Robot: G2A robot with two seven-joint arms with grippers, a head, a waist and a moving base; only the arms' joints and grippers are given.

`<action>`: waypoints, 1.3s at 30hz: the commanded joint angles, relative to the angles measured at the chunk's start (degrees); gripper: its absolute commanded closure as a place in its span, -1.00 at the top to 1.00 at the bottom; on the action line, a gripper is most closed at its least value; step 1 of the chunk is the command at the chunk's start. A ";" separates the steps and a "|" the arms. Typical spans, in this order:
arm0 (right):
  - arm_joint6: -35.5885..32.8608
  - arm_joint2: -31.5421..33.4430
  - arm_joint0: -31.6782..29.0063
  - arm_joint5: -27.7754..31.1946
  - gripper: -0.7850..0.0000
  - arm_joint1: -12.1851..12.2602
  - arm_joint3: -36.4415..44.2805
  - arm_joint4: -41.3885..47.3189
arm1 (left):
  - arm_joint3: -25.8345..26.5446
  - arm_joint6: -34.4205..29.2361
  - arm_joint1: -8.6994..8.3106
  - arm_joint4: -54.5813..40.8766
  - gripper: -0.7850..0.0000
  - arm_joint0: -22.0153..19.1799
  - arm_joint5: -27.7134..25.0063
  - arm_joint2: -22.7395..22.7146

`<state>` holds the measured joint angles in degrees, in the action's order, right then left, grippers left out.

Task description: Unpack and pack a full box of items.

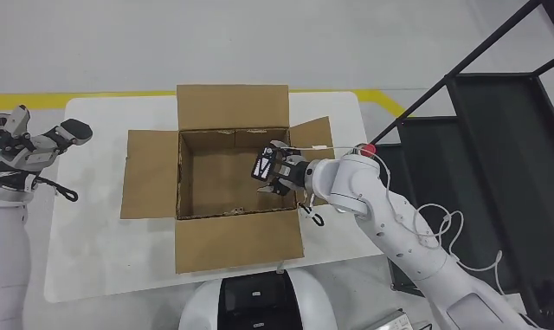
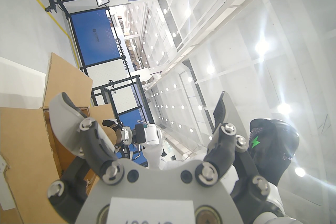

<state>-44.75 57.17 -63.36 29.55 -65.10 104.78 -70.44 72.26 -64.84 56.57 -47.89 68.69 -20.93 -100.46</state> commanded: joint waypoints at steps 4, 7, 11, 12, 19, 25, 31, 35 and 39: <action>0.00 0.00 0.00 0.00 1.00 0.00 0.00 0.00 | 0.00 0.00 0.00 0.00 1.00 0.00 0.00 0.00; 0.00 0.00 0.00 0.00 1.00 0.00 0.00 0.00 | 0.00 0.00 0.00 0.00 1.00 0.00 0.00 0.00; 0.00 0.00 0.00 0.00 1.00 0.00 0.00 0.00 | 0.00 0.00 0.00 0.00 1.00 0.00 0.00 0.00; 0.00 0.00 0.00 0.00 1.00 0.00 0.00 0.00 | 0.00 0.00 0.00 0.00 1.00 0.00 0.00 0.00; 0.00 0.00 0.00 0.00 1.00 0.00 0.00 0.00 | 0.00 0.00 0.00 0.00 1.00 0.00 0.00 0.00; 0.00 0.00 0.00 0.00 1.00 0.00 0.00 0.00 | 0.00 0.00 0.00 0.00 1.00 0.00 0.00 0.00; 0.00 0.00 0.00 0.00 1.00 0.00 0.00 0.00 | 0.00 0.00 0.00 0.00 1.00 0.00 0.00 0.00; 0.40 -1.43 1.55 0.47 1.00 -0.36 -0.82 -0.41 | 0.00 0.00 0.00 0.00 1.00 0.00 0.00 0.00; -2.62 -5.51 6.56 0.96 1.00 -1.56 -4.76 0.11 | 0.00 0.00 0.00 0.00 1.00 0.00 0.00 0.00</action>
<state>-46.36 52.98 -58.27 30.22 -66.33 101.22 -70.50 72.26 -64.84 56.57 -47.89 68.69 -20.93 -100.46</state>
